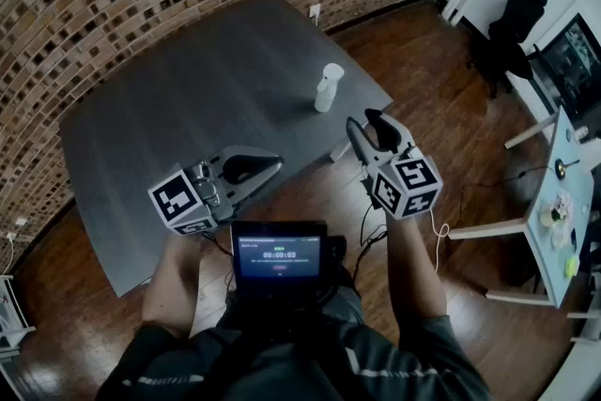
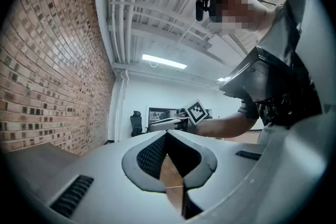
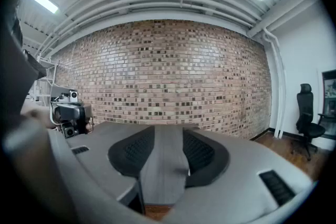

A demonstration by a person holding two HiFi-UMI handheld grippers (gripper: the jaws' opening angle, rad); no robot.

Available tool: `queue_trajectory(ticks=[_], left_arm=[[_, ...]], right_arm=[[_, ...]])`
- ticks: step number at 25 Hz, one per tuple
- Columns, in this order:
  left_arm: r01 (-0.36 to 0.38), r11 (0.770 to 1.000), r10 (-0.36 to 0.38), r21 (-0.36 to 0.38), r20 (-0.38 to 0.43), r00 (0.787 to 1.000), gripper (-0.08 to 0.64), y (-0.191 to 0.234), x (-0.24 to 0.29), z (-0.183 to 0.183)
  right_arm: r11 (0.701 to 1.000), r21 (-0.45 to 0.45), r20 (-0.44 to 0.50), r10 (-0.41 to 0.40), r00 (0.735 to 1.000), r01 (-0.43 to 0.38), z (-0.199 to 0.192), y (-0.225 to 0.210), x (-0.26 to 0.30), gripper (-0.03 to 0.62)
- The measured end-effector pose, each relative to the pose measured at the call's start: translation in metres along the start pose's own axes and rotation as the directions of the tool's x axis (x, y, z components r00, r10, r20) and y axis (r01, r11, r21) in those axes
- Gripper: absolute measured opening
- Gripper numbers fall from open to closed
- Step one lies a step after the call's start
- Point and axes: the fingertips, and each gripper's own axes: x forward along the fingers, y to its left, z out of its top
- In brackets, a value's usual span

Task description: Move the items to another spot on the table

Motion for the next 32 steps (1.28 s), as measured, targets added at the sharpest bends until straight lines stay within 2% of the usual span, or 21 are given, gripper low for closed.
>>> queue_trajectory(ticks=[2,6,8,12,14,19,21,25,32], left_arm=[[-0.011,1.000,0.011,-0.004,-0.007,1.000,-0.003,0.009,0.005,-0.006],[-0.041,0.999,0.041,-0.003,-0.015,0.999,-0.004,0.036,0.015,-0.013],[-0.059,0.998,0.059,-0.003,-0.015,0.998,-0.003,0.050,0.021,-0.015],[-0.068,0.998,0.068,0.006,-0.027,0.997,-0.003,0.074,0.040,-0.020],[-0.068,0.998,0.069,0.011,-0.041,0.997,-0.003,0.087,0.049,-0.024],[-0.099,0.995,0.099,-0.001,-0.052,0.994,-0.003,0.117,0.064,-0.033],[-0.109,0.994,0.109,0.001,-0.055,0.993,-0.003,0.127,0.069,-0.038],[-0.114,0.993,0.113,-0.016,-0.061,0.992,-0.003,0.140,0.074,-0.052],[-0.115,0.993,0.113,-0.020,-0.096,0.989,-0.003,0.164,0.066,-0.086]], right_arm=[[1.000,-0.014,0.004,-0.009,1.000,0.009,-0.001,-0.003,0.013,0.239],[1.000,-0.007,-0.010,-0.020,1.000,0.020,-0.013,-0.014,0.041,0.241],[1.000,-0.009,-0.023,-0.020,1.000,0.020,-0.022,-0.023,0.055,0.282],[1.000,0.002,-0.039,-0.015,0.999,0.015,-0.036,-0.052,0.081,0.282],[1.000,0.015,-0.045,-0.013,0.999,0.014,-0.041,-0.068,0.095,0.333],[0.999,0.019,-0.087,0.031,0.996,-0.029,-0.063,-0.094,0.131,0.334],[0.998,0.014,-0.113,0.056,0.992,-0.055,-0.076,-0.100,0.144,0.383],[0.997,0.018,-0.149,0.079,0.986,-0.078,-0.102,-0.108,0.168,0.384],[0.998,0.008,-0.176,0.068,0.982,-0.067,-0.153,-0.112,0.202,0.383]])
